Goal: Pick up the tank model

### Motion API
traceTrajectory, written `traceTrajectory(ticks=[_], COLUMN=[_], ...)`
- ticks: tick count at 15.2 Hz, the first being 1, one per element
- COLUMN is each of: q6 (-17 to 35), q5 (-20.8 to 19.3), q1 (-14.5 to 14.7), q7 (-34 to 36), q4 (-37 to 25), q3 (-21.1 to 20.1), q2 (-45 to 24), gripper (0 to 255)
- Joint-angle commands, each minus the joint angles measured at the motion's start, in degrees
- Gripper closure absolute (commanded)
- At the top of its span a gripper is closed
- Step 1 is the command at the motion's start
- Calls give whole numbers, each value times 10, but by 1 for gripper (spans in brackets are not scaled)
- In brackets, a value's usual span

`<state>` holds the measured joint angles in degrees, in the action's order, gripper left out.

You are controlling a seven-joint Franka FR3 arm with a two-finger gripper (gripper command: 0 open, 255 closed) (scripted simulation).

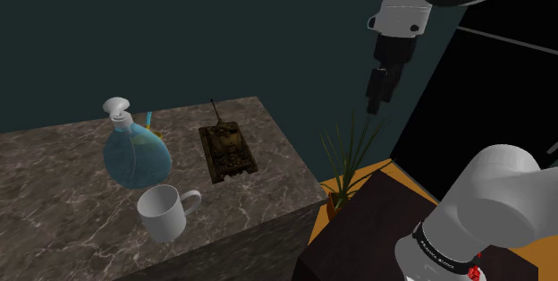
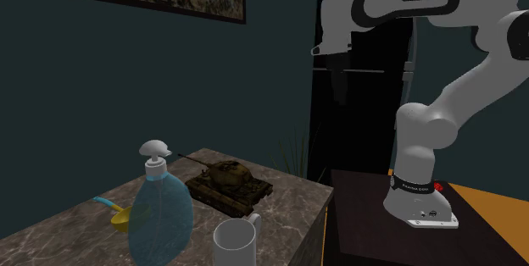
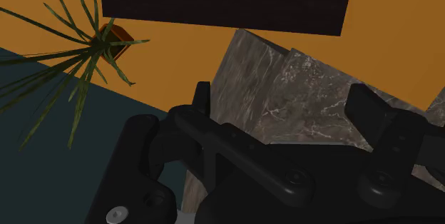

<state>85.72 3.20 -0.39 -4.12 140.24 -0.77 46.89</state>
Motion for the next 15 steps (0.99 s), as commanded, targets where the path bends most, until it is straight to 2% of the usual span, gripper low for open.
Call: traceTrajectory(ticks=[1, 8, 15], q6=[0, 102, 185], q5=[0, 41, 50], q1=[0, 5, 2], q7=[0, 90, 179], q4=[0, -37, -113], q3=[0, -61, -112], q2=[0, -124, -267], gripper=[0, 0, 0])
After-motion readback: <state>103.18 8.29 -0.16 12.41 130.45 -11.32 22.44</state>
